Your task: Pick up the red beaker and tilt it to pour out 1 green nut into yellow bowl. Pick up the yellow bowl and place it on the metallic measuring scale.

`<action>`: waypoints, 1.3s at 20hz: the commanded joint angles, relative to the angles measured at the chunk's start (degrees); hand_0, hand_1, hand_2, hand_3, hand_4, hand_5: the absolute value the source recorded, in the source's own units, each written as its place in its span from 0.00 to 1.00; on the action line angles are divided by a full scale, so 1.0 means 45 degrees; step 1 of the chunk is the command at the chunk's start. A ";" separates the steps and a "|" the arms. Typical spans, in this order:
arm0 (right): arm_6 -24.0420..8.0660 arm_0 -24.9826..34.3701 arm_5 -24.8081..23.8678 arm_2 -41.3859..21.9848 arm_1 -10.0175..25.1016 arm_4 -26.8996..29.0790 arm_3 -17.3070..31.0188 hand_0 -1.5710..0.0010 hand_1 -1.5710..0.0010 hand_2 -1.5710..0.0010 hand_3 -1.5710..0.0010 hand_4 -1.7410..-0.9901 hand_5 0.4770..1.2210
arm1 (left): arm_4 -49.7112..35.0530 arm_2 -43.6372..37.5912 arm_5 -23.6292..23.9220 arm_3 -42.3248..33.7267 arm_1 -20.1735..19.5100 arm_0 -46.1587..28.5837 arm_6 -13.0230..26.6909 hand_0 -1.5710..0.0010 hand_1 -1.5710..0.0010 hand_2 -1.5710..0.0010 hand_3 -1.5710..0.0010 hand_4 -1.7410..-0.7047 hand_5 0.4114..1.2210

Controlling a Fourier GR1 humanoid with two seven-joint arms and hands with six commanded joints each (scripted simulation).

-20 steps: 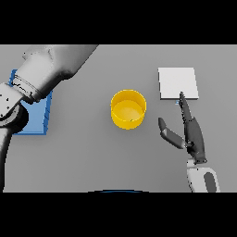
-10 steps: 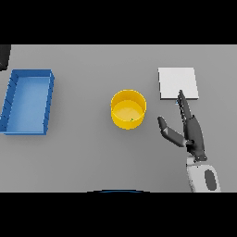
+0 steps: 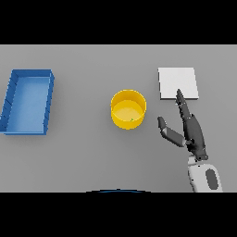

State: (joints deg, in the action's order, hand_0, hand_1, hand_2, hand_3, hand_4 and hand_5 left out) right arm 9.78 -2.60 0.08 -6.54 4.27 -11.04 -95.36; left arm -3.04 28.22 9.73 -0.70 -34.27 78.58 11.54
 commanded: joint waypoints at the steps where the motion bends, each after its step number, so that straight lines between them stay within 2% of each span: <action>1: -0.0123 0.0035 -0.0084 -0.0073 -0.0004 -0.0205 0.0092 1.00 1.00 1.00 1.00 0.74 0.29 | -0.0295 -0.0132 0.0111 -0.0040 -0.0020 -0.0224 0.0185 0.00 0.00 0.00 0.07 0.00 1.00; 4: -0.0108 -0.0002 -0.0125 -0.0035 0.0041 -0.0256 0.0219 1.00 1.00 1.00 1.00 0.73 0.30 | -0.1420 -0.0617 0.0526 -0.0525 0.0017 -0.1455 -0.0031 0.00 0.00 0.00 0.13 0.00 1.00; 9: 0.0011 0.0029 -0.0206 -0.0091 0.0025 -0.0414 0.0323 1.00 1.00 1.00 1.00 0.72 0.30 | -0.2830 -0.0690 0.1485 -0.2744 -0.0139 -0.3727 0.0302 0.00 0.00 0.00 0.12 0.00 1.00; 13: -0.0028 0.0191 -0.0323 -0.0057 -0.0109 -0.0358 0.0335 1.00 1.00 1.00 1.00 0.74 0.28 | -0.3600 -0.0016 0.2851 -0.6580 -0.0643 -0.6251 0.2018 0.00 0.00 0.00 0.12 0.00 1.00; 15: -0.0119 0.0214 -0.0195 0.0094 0.0027 -0.0176 0.0447 1.00 1.00 1.00 1.00 0.76 0.28 | -0.3940 0.0503 0.3526 -0.8873 -0.1110 -0.7426 0.3188 0.00 0.00 0.00 0.12 0.00 0.82; 17: -0.0147 0.0198 -0.0168 0.0021 0.0053 -0.0231 0.0305 1.00 1.00 1.00 1.00 0.76 0.27 | -0.4496 0.0887 0.3516 -1.0878 -0.1868 -0.8345 0.4199 0.00 0.00 0.00 0.13 0.01 0.67; 18: -0.0254 0.0299 -0.0188 -0.0040 0.0000 -0.0301 0.0367 1.00 1.00 1.00 1.00 0.77 0.27 | -0.4652 0.1204 0.3281 -1.1711 -0.2227 -0.8642 0.4595 0.00 0.00 0.00 0.10 0.08 0.59; 19: -0.0034 0.0071 -0.0168 -0.0022 0.0087 -0.0304 0.0280 1.00 1.00 1.00 1.00 0.77 0.27 | -0.4871 0.1360 0.3203 -1.2498 -0.2558 -0.9028 0.4484 0.00 0.00 0.00 0.13 0.24 0.51; 20: -0.0103 0.0109 -0.0254 -0.0056 0.0054 -0.0409 0.0307 1.00 1.00 1.00 1.00 0.77 0.26 | -0.4857 0.1621 0.2850 -1.3208 -0.3006 -0.9158 0.4383 0.00 0.02 0.05 0.21 0.41 0.45; 21: -0.0089 -0.0012 -0.0224 -0.0122 0.0040 -0.0417 0.0160 1.00 1.00 1.00 1.00 0.78 0.26 | -0.4887 0.1778 0.2403 -1.3787 -0.3348 -0.9352 0.4177 0.05 0.12 0.17 0.30 0.57 0.41; 22: -0.0244 0.0113 -0.0266 -0.0161 -0.0024 -0.0467 0.0219 1.00 1.00 1.00 1.00 0.77 0.26 | -0.5236 0.1661 0.1810 -1.4067 -0.3540 -0.9683 0.3661 0.20 0.30 0.33 0.44 0.69 0.37; 23: -0.0117 0.0102 -0.0295 -0.0122 -0.0037 -0.0432 0.0283 1.00 1.00 1.00 1.00 0.77 0.26 | -0.5445 0.1667 0.1410 -1.4349 -0.3723 -0.9887 0.3648 0.36 0.44 0.47 0.55 0.78 0.35; 24: -0.0119 0.0168 -0.0267 -0.0086 -0.0051 -0.0341 0.0309 1.00 1.00 1.00 1.00 0.78 0.26 | -0.5678 0.1604 0.1029 -1.4460 -0.3852 -0.9959 0.3646 0.49 0.55 0.57 0.64 0.84 0.33; 26: 0.0037 0.0047 -0.0220 -0.0097 -0.0012 -0.0340 0.0349 1.00 1.00 1.00 1.00 0.79 0.27 | -0.5318 0.1984 0.0727 -1.4646 -0.4047 -0.9849 0.3953 0.67 0.71 0.73 0.77 0.92 0.30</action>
State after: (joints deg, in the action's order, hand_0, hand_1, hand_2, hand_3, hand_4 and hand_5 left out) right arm 9.87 -2.41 -0.89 -6.98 4.21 -12.59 -93.78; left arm -26.97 37.14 13.01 -66.62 -52.49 34.28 29.36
